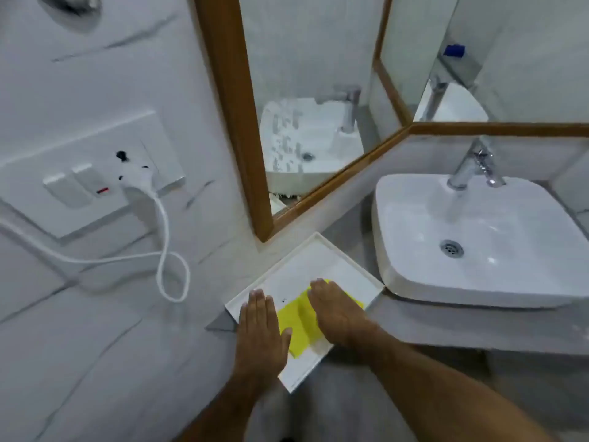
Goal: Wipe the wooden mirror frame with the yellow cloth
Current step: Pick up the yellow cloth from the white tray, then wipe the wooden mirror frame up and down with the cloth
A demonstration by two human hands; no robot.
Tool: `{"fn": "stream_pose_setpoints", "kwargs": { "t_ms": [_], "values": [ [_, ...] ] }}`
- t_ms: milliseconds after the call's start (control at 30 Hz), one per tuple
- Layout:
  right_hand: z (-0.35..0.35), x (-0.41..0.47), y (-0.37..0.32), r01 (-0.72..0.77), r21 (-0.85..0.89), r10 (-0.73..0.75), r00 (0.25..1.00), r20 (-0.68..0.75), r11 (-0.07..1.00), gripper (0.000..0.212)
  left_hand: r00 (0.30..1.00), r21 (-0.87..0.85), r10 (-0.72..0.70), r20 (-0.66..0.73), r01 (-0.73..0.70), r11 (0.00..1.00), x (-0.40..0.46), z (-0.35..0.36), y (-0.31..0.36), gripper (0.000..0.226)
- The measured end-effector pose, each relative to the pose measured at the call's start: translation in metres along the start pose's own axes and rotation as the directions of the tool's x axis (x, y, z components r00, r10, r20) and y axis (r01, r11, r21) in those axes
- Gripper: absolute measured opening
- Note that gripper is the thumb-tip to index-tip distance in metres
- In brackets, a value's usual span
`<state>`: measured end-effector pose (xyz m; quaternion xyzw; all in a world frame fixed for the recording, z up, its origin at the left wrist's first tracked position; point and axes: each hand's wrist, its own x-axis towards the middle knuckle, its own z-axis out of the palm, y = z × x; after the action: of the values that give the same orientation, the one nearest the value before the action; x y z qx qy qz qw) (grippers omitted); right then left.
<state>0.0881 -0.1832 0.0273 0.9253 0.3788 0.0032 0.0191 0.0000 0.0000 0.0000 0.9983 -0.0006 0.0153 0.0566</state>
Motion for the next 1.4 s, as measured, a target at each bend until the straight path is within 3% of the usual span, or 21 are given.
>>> {"fn": "stream_pose_setpoints", "kwargs": {
  "t_ms": [100,200,400,500,567,633,700,800,867,933,1033,1233,1333,1400],
  "values": [
    [0.042,0.005,-0.003,0.086,0.080,-0.109,0.936,0.335,0.993,0.058,0.997,-0.024,-0.024,0.067,0.026,0.999,-0.006,0.024,-0.005,0.074],
    [0.062,0.013,-0.008,0.026,0.080,-0.058,0.901,0.431,0.996,0.060,0.997,-0.058,0.002,0.073,0.003,0.998,-0.009,0.032,-0.014,0.073],
    [0.074,0.047,-0.009,-0.009,0.060,-0.009,0.953,0.302,0.998,0.027,0.998,0.017,0.069,0.000,-0.069,0.998,0.015,0.019,-0.027,0.073],
    [0.062,0.053,-0.007,-0.212,0.141,0.155,0.929,0.337,0.967,0.030,0.991,0.095,0.125,-0.041,-0.120,0.988,0.034,-0.002,-0.023,0.073],
    [0.050,0.052,0.003,-0.362,0.285,0.244,0.895,0.373,0.888,0.029,0.991,0.152,0.127,-0.039,-0.120,0.981,0.045,-0.026,-0.019,0.074],
    [0.033,0.050,0.019,-0.507,0.509,0.319,0.853,0.413,0.696,0.023,0.987,0.202,0.146,-0.066,-0.130,0.971,0.055,-0.048,-0.018,0.076],
    [0.006,0.046,0.041,-0.583,0.745,0.443,0.789,0.425,0.324,0.025,0.970,0.247,0.224,-0.099,-0.194,0.949,0.068,-0.083,-0.014,0.077],
    [-0.040,0.048,0.071,-0.388,0.867,0.503,0.707,0.497,-0.311,0.027,0.948,0.317,0.279,-0.151,-0.221,0.922,0.094,-0.146,0.000,0.079],
    [-0.092,0.059,0.103,-0.226,0.874,0.520,0.729,0.444,-0.430,0.036,0.920,0.399,0.316,-0.234,-0.206,0.894,0.118,-0.210,0.014,0.078],
    [-0.139,0.077,0.129,-0.133,0.926,0.695,0.626,0.355,-0.353,0.039,0.879,0.448,0.364,-0.307,-0.204,0.870,0.140,-0.267,0.021,0.075],
    [-0.258,0.106,0.163,0.162,0.952,0.869,0.468,0.157,-0.259,0.025,0.771,0.557,0.474,-0.425,-0.191,0.808,0.169,-0.377,0.035,0.074],
    [-0.516,0.129,0.184,0.603,0.791,0.929,0.227,-0.291,0.100,0.022,0.573,0.730,0.580,-0.579,0.047,0.682,0.190,-0.600,0.043,0.078],
    [-0.614,0.136,0.176,0.699,0.660,0.888,0.080,-0.453,0.274,0.032,0.587,0.728,0.518,-0.622,0.190,0.658,0.188,-0.686,0.036,0.085],
    [-0.662,0.145,0.171,0.736,0.595,0.849,0.053,-0.526,0.323,0.035,0.603,0.736,0.492,-0.628,0.255,0.627,0.191,-0.719,0.027,0.091]
  ]
}}
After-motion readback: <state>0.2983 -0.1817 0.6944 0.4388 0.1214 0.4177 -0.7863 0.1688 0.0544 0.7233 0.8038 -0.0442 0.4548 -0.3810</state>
